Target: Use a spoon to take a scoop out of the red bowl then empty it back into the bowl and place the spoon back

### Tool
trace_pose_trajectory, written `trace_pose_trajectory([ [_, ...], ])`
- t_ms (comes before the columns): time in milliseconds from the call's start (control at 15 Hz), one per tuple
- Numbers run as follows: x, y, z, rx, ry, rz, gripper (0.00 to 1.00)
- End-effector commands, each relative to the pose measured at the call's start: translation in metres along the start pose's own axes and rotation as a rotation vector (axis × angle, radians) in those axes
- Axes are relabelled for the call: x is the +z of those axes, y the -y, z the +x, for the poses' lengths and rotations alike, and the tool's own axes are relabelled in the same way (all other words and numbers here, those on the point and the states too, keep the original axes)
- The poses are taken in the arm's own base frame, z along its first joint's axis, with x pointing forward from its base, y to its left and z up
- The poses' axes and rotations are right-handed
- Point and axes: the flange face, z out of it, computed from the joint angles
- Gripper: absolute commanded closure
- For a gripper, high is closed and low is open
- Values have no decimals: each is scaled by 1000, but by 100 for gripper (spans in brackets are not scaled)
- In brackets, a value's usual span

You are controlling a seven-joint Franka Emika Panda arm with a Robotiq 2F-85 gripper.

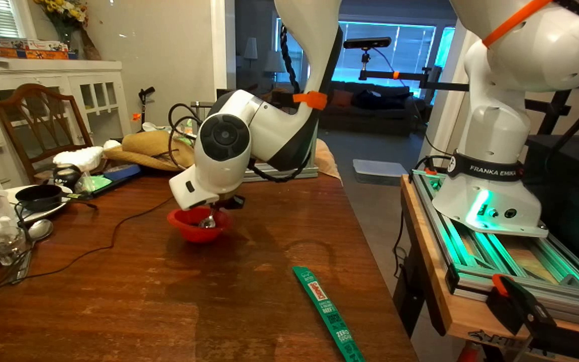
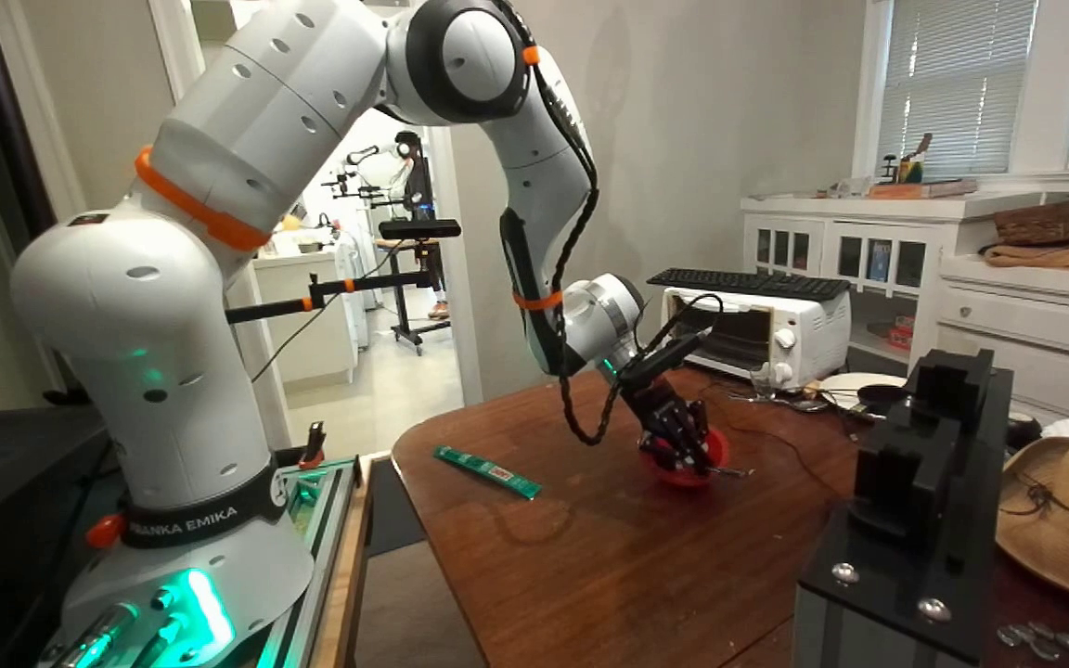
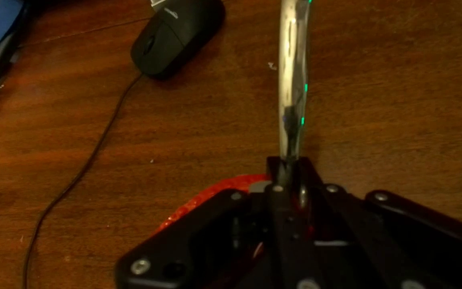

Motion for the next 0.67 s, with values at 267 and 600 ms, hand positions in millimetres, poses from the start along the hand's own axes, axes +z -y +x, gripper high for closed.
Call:
trace_pose_trajectory([
  [267, 5, 2, 9, 21, -82, 29, 97],
  [600, -1, 1, 11, 24, -101, 27, 97],
])
